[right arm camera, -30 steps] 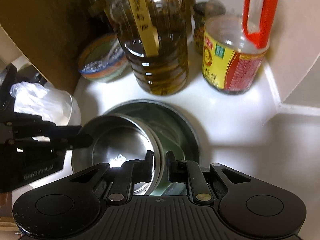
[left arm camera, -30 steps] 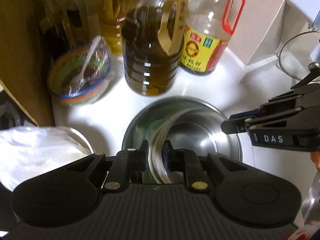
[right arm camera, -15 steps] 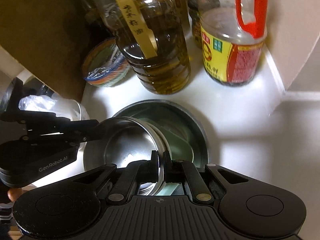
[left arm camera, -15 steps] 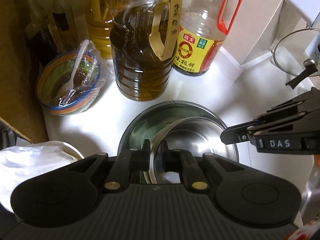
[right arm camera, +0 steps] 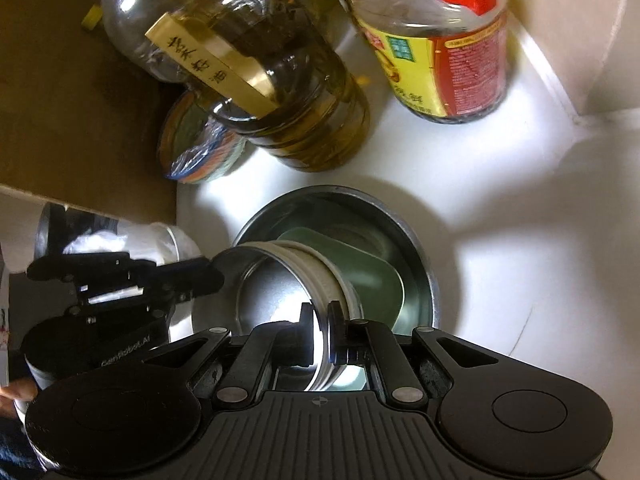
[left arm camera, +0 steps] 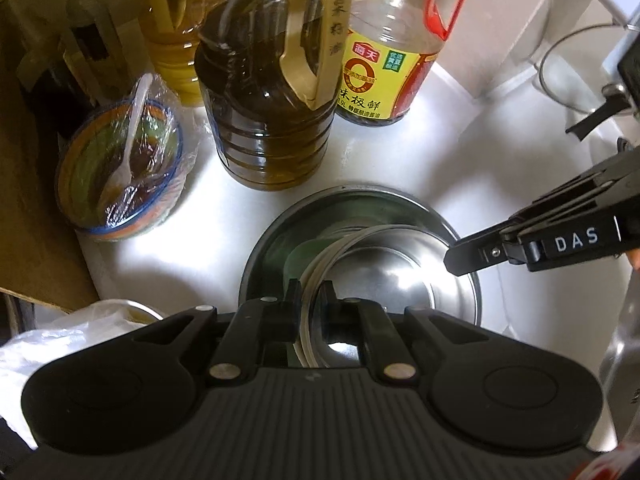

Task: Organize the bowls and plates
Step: 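Open both grippers and lift them away from the stack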

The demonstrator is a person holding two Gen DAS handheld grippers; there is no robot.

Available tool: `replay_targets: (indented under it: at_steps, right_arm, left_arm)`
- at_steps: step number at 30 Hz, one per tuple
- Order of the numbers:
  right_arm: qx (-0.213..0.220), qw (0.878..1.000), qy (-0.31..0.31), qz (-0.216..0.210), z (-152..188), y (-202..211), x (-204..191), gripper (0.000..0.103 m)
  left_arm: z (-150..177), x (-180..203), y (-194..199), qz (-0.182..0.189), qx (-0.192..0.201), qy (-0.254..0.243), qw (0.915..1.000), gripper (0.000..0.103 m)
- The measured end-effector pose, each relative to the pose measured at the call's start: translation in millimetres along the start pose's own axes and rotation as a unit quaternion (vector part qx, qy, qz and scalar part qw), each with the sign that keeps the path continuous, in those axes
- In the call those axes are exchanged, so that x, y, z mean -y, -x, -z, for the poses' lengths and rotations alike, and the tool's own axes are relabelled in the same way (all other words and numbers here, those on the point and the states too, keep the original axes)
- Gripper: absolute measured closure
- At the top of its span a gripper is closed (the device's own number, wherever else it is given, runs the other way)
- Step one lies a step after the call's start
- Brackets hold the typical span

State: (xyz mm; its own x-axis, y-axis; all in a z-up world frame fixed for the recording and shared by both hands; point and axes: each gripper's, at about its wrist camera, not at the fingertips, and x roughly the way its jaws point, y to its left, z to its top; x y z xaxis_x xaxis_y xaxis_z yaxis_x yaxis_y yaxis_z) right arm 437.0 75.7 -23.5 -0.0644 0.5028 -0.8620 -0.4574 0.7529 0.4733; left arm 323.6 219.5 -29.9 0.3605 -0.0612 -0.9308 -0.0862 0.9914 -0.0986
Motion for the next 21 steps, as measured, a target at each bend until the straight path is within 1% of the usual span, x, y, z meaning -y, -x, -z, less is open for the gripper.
replay_targets:
  at_steps: [1,3,5,8,9,10,11,12,13,16,17,21]
  right_arm:
    - [0.008,1.0,0.007,0.007,2,1,-3,0.097]
    - [0.029,0.999,0.039,0.024,11,3,-10,0.097]
    - [0.046,0.997,0.056,0.038,19,4,-15,0.096]
    - [0.072,0.993,0.074,0.049,28,8,-20,0.09]
    - [0.082,0.992,0.078,0.051,32,11,-20,0.083]
    - [0.093,0.991,0.08,0.047,35,14,-20,0.072]
    - [0.103,0.991,0.08,0.04,39,17,-19,0.066]
    - [0.115,0.99,0.079,0.035,43,20,-19,0.056]
    - [0.13,0.988,0.082,0.034,49,23,-19,0.052]
    - [0.174,0.98,0.09,0.044,69,35,-20,0.049]
    - [0.189,0.976,0.095,0.048,77,38,-20,0.048]
    - [0.242,0.961,0.117,0.07,117,45,-23,0.043]
  left_arm:
    - [1,1,1,-0.002,0.003,-0.003,1.0,0.095]
    - [3,0,2,0.008,0.006,0.007,0.9999,0.094]
    - [4,-2,5,0.007,0.013,0.013,0.9998,0.086]
    - [8,-2,16,-0.005,0.032,0.014,0.9994,0.077]
    - [10,-2,19,-0.01,0.039,0.016,0.9991,0.077]
    - [12,-2,24,-0.013,0.047,0.018,0.9987,0.076]
    - [15,-2,29,-0.014,0.054,0.02,0.9982,0.074]
    - [18,-2,34,-0.014,0.062,0.023,0.9977,0.072]
    - [20,-1,40,-0.014,0.071,0.027,0.997,0.068]
    - [32,5,59,-0.024,0.104,0.031,0.9938,0.066]
    - [37,8,65,-0.03,0.116,0.031,0.9924,0.063]
    - [64,23,83,-0.057,0.157,0.035,0.9854,0.057]
